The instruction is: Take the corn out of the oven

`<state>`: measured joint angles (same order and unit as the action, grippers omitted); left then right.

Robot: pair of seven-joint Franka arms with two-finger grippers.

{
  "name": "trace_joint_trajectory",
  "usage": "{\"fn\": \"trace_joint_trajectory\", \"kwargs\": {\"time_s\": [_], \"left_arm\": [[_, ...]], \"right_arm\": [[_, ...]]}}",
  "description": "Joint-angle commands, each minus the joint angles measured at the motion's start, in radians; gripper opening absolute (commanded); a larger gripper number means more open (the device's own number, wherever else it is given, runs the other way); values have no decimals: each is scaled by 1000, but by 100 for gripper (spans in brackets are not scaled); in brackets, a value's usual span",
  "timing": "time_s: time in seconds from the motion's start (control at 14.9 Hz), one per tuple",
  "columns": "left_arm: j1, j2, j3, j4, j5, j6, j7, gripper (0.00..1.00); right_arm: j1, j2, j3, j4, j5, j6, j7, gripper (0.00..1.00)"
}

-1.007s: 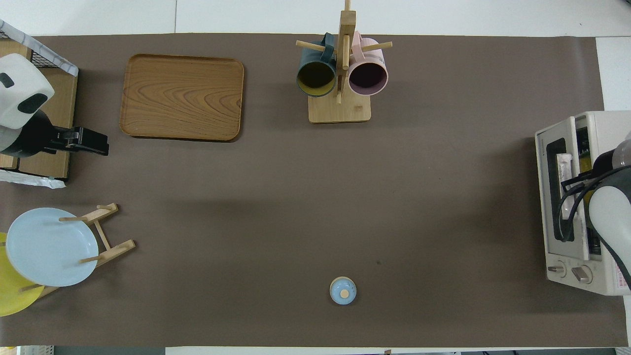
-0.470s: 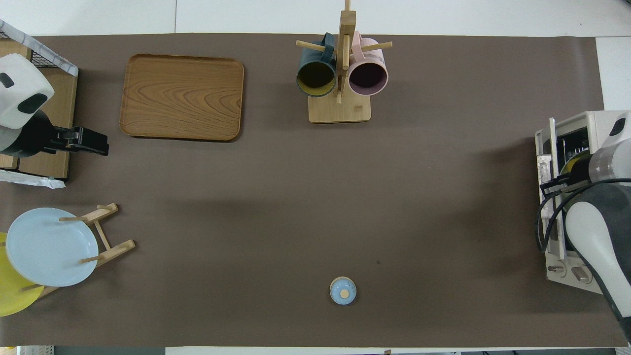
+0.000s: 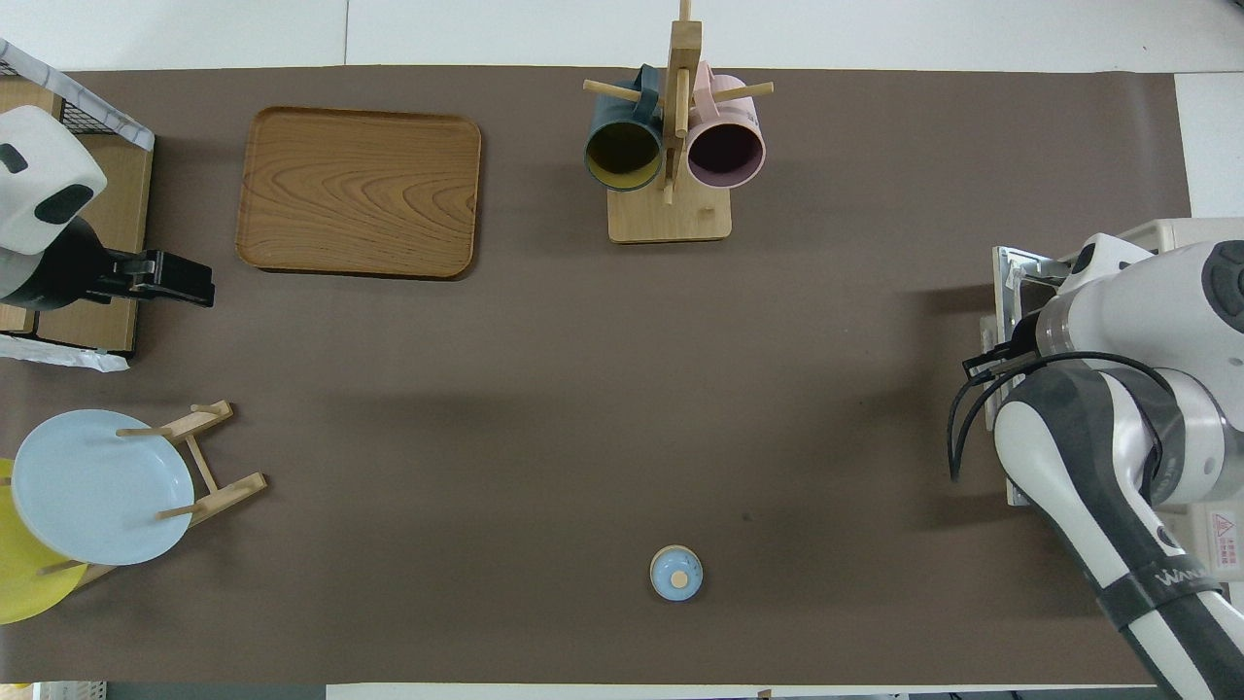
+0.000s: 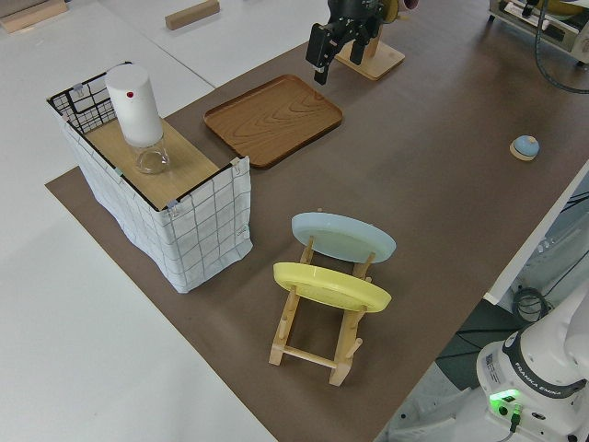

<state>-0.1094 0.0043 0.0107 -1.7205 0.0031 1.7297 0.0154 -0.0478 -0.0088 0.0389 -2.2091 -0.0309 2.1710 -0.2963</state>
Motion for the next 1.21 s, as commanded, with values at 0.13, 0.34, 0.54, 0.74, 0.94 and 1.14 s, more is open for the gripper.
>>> {"fn": "trace_joint_trajectory", "kwargs": {"time_s": [0.13,0.34,0.54,0.74,0.94,1.14], "left_arm": [[10,-18,-3,-13,-14,2,12,100],[10,-18,-3,-13,-12,2,12,100],[10,-18,-3,-13,-14,2,12,100],[10,-18,-3,-13,-12,2,12,100],[10,-18,-3,-13,-14,2,12,100],[10,-18,-3,-13,-12,2,12,100]], "right_arm": [[-34,38,-28,-86,-43,170,0,0],[-27,44,-28,-92,-43,176,11,0],[-12,33,-28,-127,-43,182,51,0],[-27,47,-30,-171,-41,245,49,0],[-12,55,-28,-178,-41,259,61,0],[-1,56,-27,-170,-17,253,85,0]]}}
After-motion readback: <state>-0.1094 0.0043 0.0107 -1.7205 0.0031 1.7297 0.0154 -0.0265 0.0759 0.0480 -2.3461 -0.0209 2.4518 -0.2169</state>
